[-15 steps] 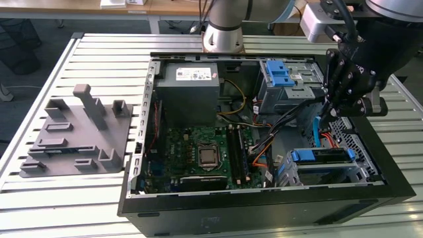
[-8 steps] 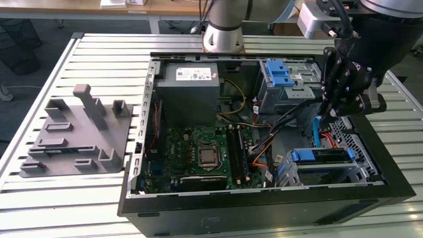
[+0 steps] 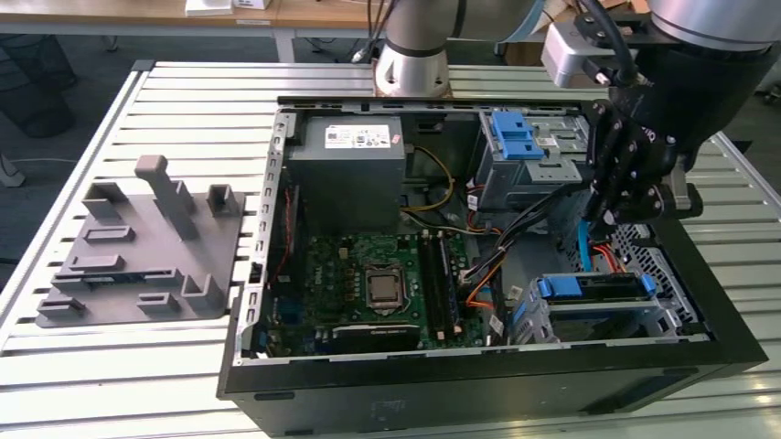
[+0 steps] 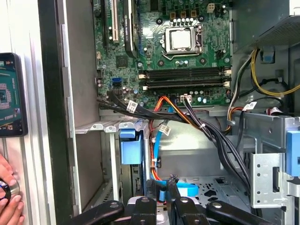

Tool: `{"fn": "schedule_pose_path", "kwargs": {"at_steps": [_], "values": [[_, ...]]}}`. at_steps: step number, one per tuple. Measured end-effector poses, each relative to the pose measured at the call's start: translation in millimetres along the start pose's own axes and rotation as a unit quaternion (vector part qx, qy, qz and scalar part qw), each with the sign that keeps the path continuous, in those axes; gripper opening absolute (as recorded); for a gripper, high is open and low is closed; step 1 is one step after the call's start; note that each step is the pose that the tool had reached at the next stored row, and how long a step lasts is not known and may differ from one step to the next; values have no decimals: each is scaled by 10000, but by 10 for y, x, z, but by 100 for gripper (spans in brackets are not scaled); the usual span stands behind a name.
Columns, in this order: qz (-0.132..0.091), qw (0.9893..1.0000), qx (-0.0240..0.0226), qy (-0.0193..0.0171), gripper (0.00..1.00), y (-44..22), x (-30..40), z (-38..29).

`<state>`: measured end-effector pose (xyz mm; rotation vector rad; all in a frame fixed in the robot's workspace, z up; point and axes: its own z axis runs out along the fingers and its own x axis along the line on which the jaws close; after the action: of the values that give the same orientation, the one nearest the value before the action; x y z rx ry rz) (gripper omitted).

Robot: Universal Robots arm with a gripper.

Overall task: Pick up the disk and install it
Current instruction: 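Insert the second disk wire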

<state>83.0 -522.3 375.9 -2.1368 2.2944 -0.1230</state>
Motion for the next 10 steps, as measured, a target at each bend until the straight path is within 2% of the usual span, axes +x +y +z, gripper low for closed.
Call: {"fn": "schedule_pose_path", "kwargs": {"at_steps": [2, 6, 8, 9, 10], "values": [[0, 10000, 3, 6, 24, 2, -3, 30], [-3, 10000, 23, 76, 24, 4, -6, 66], [-3, 10000, 24, 87, 22, 4, -6, 69], [-2, 10000, 24, 89, 16, 4, -5, 69], [-2, 10000, 24, 90, 16, 5, -5, 68]]}}
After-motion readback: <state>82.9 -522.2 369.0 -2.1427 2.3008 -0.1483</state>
